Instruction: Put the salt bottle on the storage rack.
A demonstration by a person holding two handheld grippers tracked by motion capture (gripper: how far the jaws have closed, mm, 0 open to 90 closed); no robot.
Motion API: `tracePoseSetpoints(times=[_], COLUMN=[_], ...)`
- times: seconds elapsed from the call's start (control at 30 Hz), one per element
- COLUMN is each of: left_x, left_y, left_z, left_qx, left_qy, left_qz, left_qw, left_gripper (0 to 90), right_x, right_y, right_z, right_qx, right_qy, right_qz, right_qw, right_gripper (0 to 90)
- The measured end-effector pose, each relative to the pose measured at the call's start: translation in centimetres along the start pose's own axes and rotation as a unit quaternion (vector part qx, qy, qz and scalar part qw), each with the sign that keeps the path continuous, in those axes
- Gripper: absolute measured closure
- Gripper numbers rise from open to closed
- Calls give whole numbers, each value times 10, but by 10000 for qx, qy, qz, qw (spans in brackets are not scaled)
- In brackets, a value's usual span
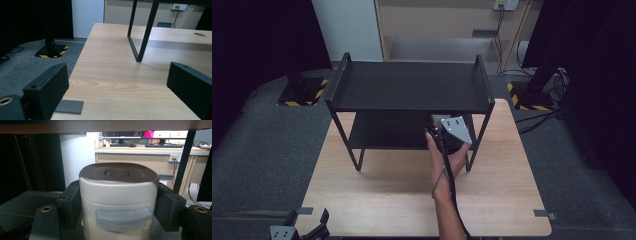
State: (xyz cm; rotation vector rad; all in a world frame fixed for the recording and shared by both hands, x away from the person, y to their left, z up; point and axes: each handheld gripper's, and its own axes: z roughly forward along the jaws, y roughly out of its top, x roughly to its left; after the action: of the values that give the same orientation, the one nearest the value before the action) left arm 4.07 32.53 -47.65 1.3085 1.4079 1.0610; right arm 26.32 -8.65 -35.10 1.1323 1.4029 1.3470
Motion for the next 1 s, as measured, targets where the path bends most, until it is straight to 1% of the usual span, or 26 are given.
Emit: tracePoseSetpoints(times=[0.07,0.5,0.57,0.73,0.87,1.0], left_x=[1,1,1,1,1,1], left_y=[0,-1,-1,-1,-1,-1], left_z=[0,-1,-2,-1,-1,-1], left_qx=[11,7,9,18,17,20], left_qy=[-27,-16,-13,-12,-24,-21], left_qz=[-10,-18,-25,-24,-12,-11], left_qw=[10000,10000,10000,10000,10000,10000], left_gripper=[28,28,29,29,28,29], right_x=[-1,-1,-1,-3,-2,0], right_y=[-2,-5,-6,-10,-12,-13], right_z=[0,-1,0,1,0,-2], right_qx=[-29,-82,-87,-188,-254,-281], right_qy=[11,23,-17,-42,-86,-100], right_qz=[-18,-16,-46,107,97,70], right_qw=[10000,10000,9999,9998,9996,9995], right_gripper=[316,307,231,99,70,66])
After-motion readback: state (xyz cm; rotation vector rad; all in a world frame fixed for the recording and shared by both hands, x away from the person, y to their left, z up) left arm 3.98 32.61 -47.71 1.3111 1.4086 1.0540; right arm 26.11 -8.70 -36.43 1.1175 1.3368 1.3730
